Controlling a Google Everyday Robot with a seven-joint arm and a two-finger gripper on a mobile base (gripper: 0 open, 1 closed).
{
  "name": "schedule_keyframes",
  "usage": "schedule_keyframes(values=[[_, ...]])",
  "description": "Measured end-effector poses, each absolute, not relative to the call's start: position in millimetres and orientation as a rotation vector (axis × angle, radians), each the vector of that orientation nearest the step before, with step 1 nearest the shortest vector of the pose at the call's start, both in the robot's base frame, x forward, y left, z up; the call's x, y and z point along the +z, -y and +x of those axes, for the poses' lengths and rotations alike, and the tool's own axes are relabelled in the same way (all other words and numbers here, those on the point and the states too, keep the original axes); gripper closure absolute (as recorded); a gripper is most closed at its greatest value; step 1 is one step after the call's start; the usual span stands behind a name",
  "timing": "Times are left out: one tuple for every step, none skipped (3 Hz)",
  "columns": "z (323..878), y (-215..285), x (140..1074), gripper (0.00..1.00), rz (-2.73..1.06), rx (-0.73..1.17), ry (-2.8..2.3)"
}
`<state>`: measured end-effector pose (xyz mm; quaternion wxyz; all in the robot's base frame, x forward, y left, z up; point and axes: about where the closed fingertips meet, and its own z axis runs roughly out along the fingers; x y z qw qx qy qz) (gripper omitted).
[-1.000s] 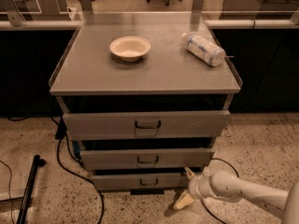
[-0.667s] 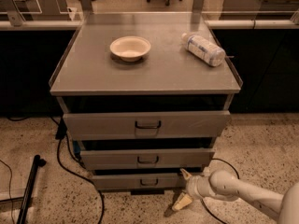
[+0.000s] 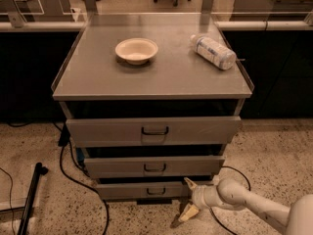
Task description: Open bottom drawer
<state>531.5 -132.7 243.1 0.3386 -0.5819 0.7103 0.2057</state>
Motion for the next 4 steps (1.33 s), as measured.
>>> schedule_keyframes(values=[[537,126,240,0.00,-1.526,0.523,-1.809],[551,123,233,0.00,-1.526,0.499,-1.790],[563,126,219,0.00,-1.504,0.495,-1.813],[572,128,205,0.00,-1.484,0.501,-1.835]])
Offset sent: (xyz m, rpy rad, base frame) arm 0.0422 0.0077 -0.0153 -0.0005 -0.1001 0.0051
